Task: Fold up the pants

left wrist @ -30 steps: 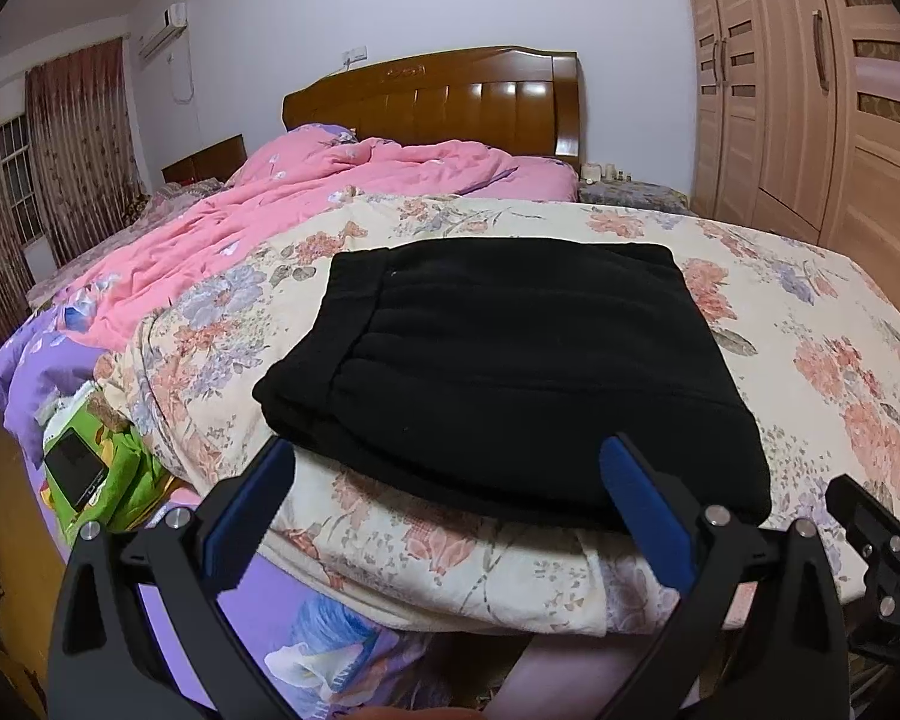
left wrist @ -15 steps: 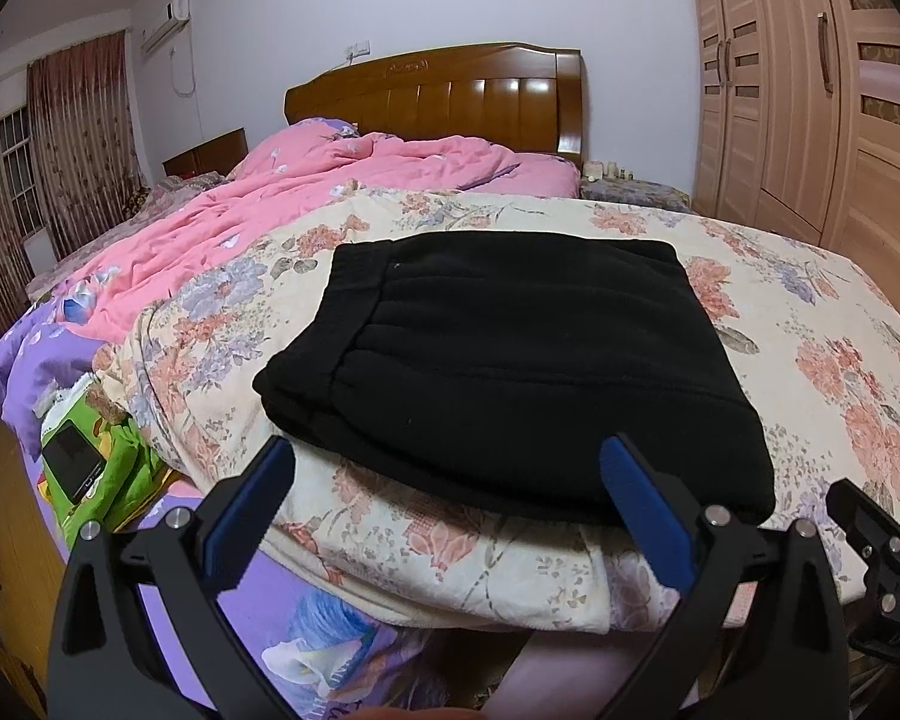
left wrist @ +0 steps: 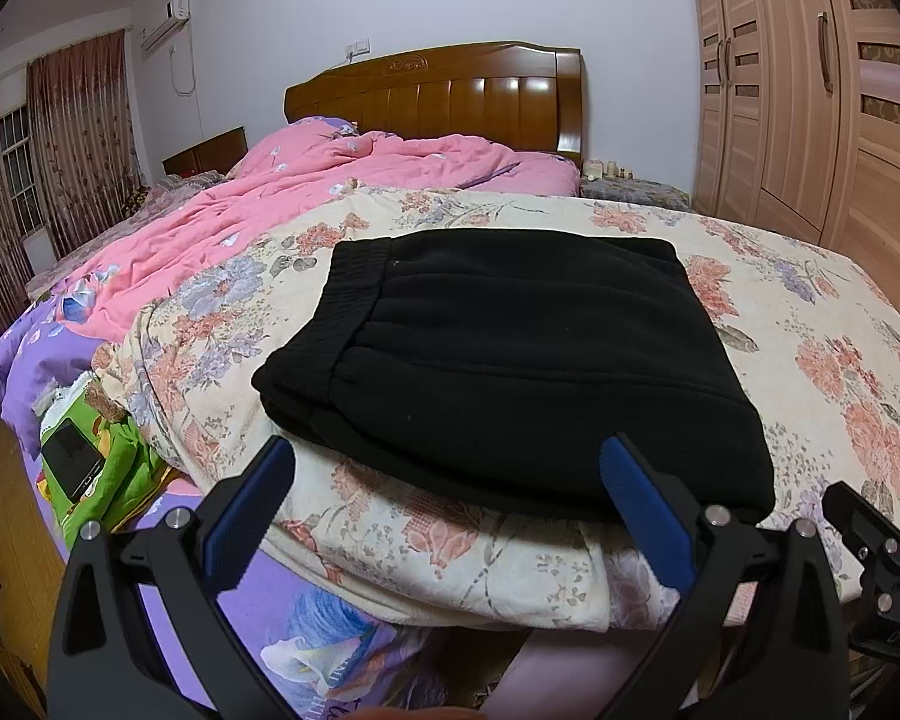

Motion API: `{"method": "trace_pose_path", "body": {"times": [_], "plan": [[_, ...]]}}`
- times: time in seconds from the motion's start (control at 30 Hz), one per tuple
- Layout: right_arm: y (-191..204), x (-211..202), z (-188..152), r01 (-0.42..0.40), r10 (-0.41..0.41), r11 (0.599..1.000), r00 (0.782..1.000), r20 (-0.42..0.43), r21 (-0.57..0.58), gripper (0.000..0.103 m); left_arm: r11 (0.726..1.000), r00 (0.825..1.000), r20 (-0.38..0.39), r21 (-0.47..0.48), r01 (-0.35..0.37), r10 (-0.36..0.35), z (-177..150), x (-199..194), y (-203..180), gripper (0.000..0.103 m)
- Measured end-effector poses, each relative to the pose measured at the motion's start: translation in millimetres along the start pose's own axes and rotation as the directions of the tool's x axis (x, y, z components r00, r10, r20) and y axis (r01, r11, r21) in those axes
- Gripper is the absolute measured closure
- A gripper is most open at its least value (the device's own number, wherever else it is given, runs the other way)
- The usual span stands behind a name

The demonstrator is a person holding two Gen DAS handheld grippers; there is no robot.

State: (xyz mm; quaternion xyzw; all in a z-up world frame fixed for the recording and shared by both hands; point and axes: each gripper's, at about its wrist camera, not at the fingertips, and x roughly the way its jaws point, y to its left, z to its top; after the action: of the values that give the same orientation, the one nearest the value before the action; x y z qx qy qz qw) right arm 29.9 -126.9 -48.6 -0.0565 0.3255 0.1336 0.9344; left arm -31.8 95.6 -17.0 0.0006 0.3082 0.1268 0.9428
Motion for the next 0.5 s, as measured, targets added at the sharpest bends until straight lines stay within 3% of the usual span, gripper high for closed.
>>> {"method": "trace_pose_path", "body": {"times": [0.5], "plan": [[0.4, 1.8, -2.7, -0.001, 0.001, 1.000, 1.000, -0.005, 0.001, 0.004, 1.000, 1.000, -0.001, 0.000, 0.001, -0.001, -0.7, 0.4, 0.6, 0.001]]}}
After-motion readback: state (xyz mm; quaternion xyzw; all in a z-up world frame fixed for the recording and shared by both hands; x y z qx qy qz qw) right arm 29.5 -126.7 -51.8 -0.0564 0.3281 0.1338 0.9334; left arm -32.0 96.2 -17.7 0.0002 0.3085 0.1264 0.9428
